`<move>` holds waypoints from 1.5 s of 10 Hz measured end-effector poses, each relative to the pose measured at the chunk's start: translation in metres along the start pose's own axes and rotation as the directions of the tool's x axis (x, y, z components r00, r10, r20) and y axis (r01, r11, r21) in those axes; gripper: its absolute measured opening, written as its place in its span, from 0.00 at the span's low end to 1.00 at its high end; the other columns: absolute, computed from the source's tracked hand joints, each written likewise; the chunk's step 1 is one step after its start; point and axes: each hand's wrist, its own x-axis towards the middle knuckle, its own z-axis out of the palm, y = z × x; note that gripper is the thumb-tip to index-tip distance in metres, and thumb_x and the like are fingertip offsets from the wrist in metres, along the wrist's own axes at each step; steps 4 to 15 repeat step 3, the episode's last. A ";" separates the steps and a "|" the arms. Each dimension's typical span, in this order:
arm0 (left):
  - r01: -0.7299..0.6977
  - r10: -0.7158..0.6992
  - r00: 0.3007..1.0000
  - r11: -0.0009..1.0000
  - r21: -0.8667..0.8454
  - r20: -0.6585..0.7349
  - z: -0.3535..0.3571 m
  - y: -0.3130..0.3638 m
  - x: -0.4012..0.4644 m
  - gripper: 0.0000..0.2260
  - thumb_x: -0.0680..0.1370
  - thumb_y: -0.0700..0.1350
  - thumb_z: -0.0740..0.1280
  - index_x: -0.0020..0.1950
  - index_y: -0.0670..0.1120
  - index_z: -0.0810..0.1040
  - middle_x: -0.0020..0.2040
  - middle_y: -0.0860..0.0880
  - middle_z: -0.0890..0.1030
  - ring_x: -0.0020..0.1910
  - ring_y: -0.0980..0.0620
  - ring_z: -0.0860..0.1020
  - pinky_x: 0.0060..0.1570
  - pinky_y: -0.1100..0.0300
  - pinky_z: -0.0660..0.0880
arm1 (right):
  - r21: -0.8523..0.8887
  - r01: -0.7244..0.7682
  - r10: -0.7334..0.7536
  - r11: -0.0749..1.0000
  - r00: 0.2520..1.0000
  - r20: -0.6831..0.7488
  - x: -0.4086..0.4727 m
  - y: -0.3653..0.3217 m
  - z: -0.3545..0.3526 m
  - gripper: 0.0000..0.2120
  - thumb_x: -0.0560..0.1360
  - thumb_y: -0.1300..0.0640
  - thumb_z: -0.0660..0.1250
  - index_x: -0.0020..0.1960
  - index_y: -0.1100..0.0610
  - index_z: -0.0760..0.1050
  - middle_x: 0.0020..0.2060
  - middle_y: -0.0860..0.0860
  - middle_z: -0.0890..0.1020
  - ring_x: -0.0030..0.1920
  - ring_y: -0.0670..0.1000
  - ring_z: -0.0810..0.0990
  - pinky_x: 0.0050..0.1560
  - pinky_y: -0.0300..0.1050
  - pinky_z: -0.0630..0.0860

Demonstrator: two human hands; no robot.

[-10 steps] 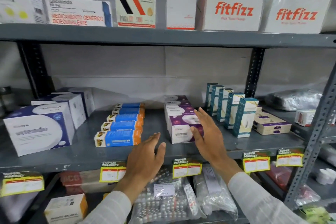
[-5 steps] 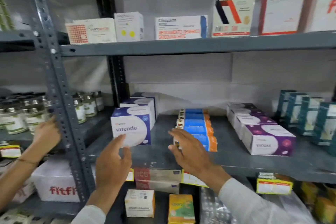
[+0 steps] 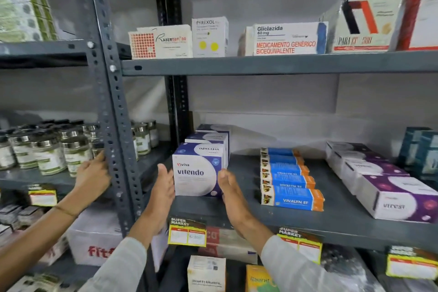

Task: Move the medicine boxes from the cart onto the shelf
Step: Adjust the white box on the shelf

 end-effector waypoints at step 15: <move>0.012 -0.011 1.000 0.987 -0.159 0.011 -0.015 0.009 0.012 0.29 0.85 0.65 0.42 0.76 0.54 0.69 0.67 0.57 0.80 0.66 0.58 0.77 0.67 0.55 0.70 | 0.141 -0.076 0.073 0.987 0.997 0.029 0.007 -0.004 -0.001 0.26 0.75 0.28 0.55 0.67 0.39 0.72 0.60 0.37 0.83 0.58 0.34 0.83 0.51 0.28 0.77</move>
